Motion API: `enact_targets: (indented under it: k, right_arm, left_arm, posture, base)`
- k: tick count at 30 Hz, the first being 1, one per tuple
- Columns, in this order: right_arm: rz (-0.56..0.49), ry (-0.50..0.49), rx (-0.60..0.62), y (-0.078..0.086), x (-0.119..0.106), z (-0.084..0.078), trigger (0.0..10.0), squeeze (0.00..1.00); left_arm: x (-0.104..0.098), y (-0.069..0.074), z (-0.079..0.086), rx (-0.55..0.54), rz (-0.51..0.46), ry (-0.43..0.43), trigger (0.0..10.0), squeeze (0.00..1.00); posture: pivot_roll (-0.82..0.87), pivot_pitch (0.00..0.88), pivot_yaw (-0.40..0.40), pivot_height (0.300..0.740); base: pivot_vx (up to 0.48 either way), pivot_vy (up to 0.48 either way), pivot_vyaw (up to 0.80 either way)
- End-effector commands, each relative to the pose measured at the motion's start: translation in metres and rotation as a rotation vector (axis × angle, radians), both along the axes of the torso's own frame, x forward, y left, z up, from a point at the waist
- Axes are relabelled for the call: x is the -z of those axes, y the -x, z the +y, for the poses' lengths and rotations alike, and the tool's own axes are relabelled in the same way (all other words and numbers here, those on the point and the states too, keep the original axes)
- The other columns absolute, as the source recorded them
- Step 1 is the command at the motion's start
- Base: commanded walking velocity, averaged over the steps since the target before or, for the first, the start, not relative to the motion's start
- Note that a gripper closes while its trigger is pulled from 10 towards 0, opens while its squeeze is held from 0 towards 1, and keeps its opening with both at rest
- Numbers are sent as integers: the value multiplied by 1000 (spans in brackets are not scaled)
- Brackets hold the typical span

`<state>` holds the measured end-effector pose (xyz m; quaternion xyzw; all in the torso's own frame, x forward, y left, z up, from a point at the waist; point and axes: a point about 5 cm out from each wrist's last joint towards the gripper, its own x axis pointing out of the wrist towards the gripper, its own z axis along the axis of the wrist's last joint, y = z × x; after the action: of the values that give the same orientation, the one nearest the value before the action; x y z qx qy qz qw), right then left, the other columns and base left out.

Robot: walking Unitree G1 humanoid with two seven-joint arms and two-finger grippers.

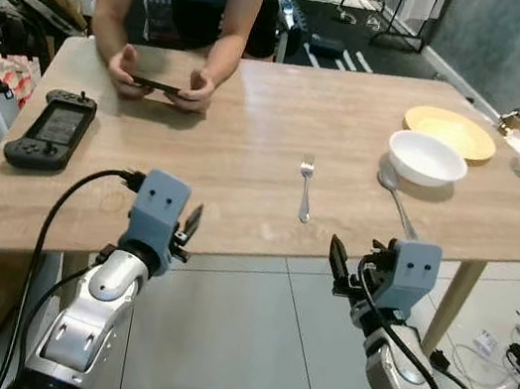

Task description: Setting the table

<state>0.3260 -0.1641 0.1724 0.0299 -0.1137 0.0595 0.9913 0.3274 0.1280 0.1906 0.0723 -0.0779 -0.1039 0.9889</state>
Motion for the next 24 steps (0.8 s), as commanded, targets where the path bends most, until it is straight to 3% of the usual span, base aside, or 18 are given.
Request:
enact_targets:
  k: [1, 15, 24]
  right_arm:
    - [24, 2, 22, 2, 6, -6, 10000, 0]
    - [23, 1, 30, 3, 5, -8, 10000, 0]
    - [38, 2, -25, 6, 1, -9, 10000, 0]
  left_arm:
    - [5, 2, -3, 9, 19, -8, 10000, 0]
    - [6, 1, -3, 5, 25, -6, 10000, 0]
    - [6, 7, -2, 10, 29, -31, 10000, 0]
  posture:
    - [98, 135, 50, 740]
    - [98, 137, 51, 740]
    - [98, 141, 48, 740]
  base:
    - [480, 0, 0]
    - [479, 0, 0]
    - [0, 0, 0]
